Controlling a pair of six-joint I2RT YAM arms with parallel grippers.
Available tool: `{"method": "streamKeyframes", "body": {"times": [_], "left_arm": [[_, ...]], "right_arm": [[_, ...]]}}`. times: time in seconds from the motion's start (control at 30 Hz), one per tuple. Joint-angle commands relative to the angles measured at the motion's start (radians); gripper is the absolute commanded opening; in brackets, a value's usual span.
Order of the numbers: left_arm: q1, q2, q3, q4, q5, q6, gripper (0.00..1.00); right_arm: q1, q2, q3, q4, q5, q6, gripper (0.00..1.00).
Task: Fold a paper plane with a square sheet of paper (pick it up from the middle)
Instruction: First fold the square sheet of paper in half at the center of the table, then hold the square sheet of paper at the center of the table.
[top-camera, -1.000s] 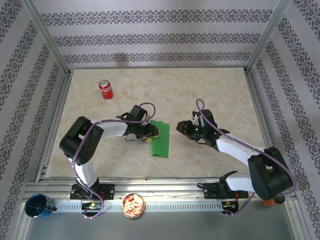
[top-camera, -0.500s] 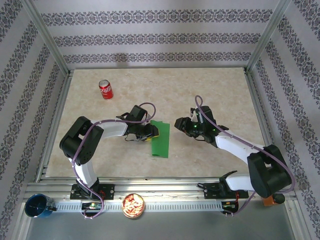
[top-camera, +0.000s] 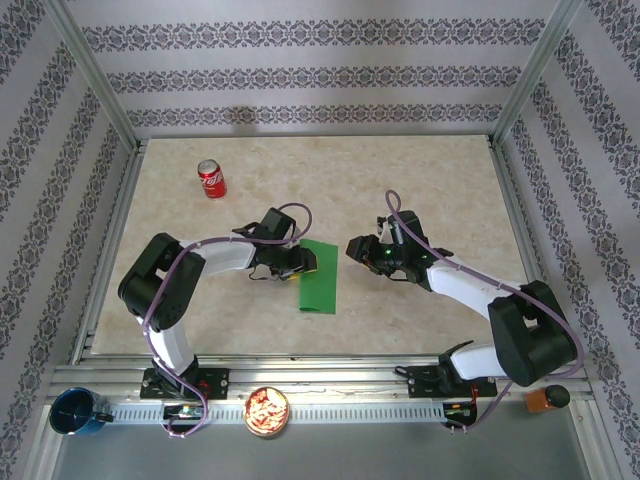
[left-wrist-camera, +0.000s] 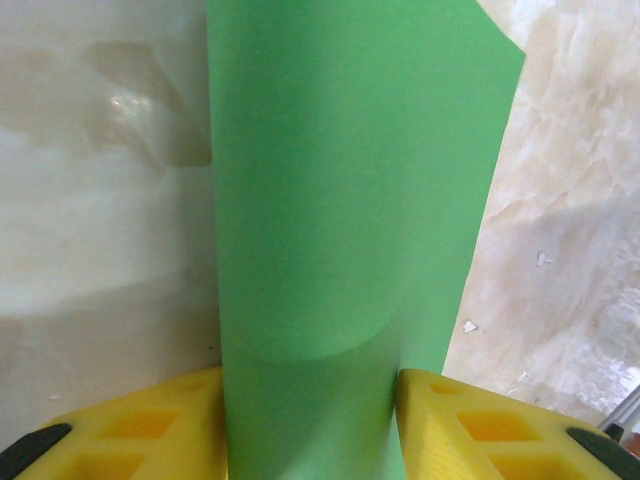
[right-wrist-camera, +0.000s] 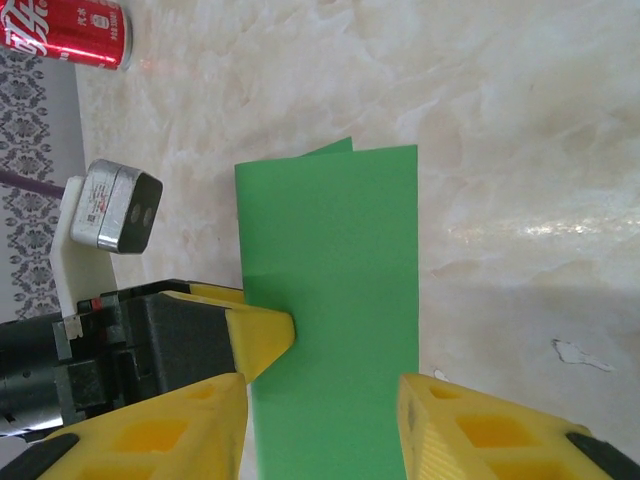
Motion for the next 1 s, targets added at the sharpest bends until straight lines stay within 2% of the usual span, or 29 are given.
{"method": "streamKeyframes", "body": {"times": [0.0,0.17,0.6,0.97], "left_arm": [[-0.005,-0.035,0.015,-0.089,-0.077,0.033,0.48],[-0.005,-0.074,-0.007,-0.073,-0.099,0.027,0.52],[-0.005,-0.068,0.007,-0.161,-0.128,0.070,0.48],[-0.005,-0.057,0.032,-0.222,-0.191,0.050,0.46]], "right_arm": [[0.006,0.007,0.022,-0.010,-0.022,-0.021,0.45],[0.008,0.007,0.010,0.004,-0.022,-0.013,0.46],[0.044,0.056,0.027,0.031,-0.032,0.008,0.45],[0.087,0.168,0.067,0.043,-0.092,-0.012,0.38]]}}
